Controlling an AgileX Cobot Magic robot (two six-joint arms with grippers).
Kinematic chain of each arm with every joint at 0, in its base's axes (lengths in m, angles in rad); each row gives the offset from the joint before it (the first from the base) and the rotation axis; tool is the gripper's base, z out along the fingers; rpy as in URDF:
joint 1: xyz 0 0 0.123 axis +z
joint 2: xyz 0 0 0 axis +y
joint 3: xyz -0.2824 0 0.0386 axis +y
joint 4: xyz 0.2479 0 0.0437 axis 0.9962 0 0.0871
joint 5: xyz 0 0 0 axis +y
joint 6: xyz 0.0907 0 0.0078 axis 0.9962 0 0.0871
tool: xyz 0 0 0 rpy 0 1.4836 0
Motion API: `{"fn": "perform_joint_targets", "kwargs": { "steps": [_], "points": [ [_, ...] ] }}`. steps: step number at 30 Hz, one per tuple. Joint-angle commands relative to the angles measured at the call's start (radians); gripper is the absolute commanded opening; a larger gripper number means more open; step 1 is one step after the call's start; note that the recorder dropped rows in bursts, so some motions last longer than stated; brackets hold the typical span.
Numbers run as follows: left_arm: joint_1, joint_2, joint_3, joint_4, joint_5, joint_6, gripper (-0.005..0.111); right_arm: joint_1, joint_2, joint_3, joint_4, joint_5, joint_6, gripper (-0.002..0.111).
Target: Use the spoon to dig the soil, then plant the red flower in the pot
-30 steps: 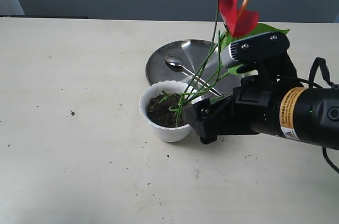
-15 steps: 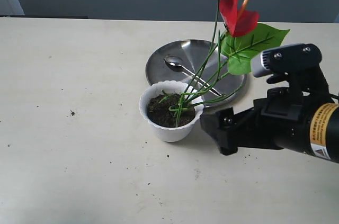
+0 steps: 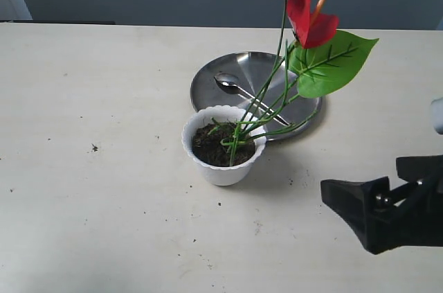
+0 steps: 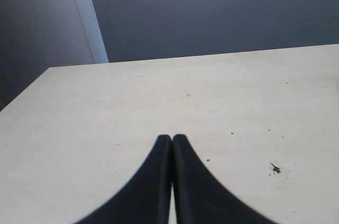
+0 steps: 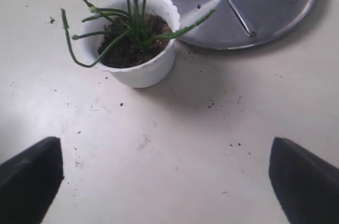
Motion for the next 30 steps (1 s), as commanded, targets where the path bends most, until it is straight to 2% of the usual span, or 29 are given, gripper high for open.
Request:
{"fn": "perform_joint_targets", "kwargs": {
  "steps": [1, 8, 16, 24, 26, 30],
  "points": [
    [-0.007, -0.005, -0.004, -0.008, -0.001, -0.004, 0.000, 0.006, -0.081, 0.005, -0.016, 0.105, -0.067, 0.104],
    [-0.007, -0.005, -0.004, -0.008, -0.001, -0.004, 0.000, -0.019, -0.220, 0.005, -0.075, 0.095, -0.067, 0.104],
    [-0.007, -0.005, -0.004, -0.008, -0.001, -0.004, 0.000, -0.246, -0.373, 0.005, -0.075, 0.090, -0.067, 0.104],
    [-0.007, -0.005, -0.004, -0.008, -0.001, -0.004, 0.000, -0.433, -0.555, 0.011, -0.063, 0.089, -0.072, 0.104],
    [-0.007, -0.005, -0.004, -0.008, -0.001, -0.004, 0.000, -0.500, -0.607, 0.046, -0.100, 0.024, -0.079, 0.104],
    [-0.007, -0.005, -0.004, -0.008, -0.001, -0.004, 0.000, -0.617, -0.673, 0.169, -0.113, -0.229, -0.086, 0.104]
  ]
}}
